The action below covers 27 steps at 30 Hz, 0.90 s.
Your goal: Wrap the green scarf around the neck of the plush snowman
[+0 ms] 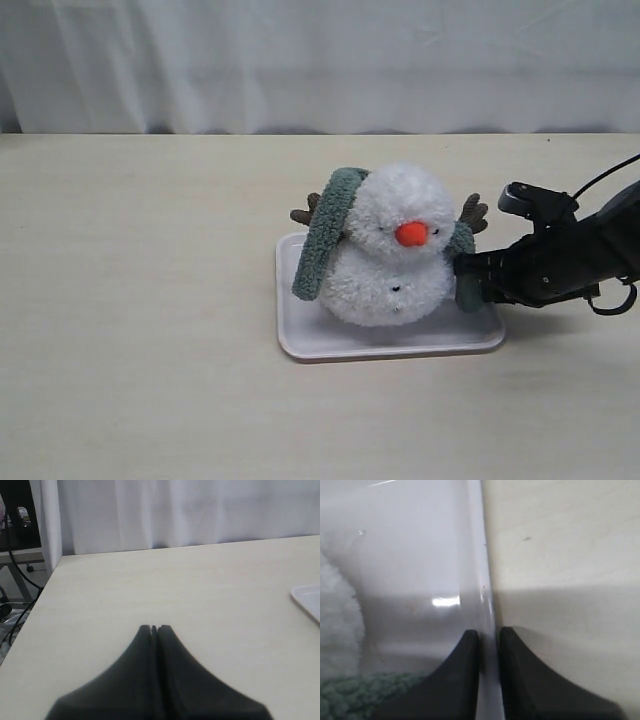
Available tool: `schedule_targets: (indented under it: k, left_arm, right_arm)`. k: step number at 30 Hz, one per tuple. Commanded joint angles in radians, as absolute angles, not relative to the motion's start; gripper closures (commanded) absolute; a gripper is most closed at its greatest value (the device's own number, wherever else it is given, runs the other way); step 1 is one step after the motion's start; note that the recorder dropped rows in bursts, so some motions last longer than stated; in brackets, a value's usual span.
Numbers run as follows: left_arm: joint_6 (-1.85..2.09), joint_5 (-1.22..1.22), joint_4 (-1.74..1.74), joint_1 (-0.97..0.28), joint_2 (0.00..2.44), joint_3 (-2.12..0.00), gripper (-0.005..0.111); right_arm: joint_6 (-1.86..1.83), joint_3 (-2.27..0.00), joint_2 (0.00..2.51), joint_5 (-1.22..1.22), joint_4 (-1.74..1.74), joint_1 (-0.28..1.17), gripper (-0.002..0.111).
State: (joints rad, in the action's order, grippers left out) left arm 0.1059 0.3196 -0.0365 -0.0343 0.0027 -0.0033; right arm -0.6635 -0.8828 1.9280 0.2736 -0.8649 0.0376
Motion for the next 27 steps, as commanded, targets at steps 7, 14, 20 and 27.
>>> schedule_targets:
  k: [7,14,20,27]
  left_arm:
    - [0.099,0.309,-0.038,-0.03,0.0,0.0,0.107]
    - [0.099,0.309,-0.038,-0.03,0.0,0.0,0.107]
    - [0.099,0.309,-0.038,-0.03,0.0,0.0,0.107]
    - [0.099,0.309,-0.038,-0.03,0.0,0.0,0.107]
  right_arm:
    - [-0.669,-0.871,1.957,0.217,-0.906,0.037,0.104]
    - [-0.709,-0.871,1.957,0.217,-0.904,0.037,0.104]
    - [-0.72,-0.871,1.955,0.223,-0.904,0.037,0.088]
    - [-0.717,-0.871,1.908,0.268,-0.879,0.037,0.073]
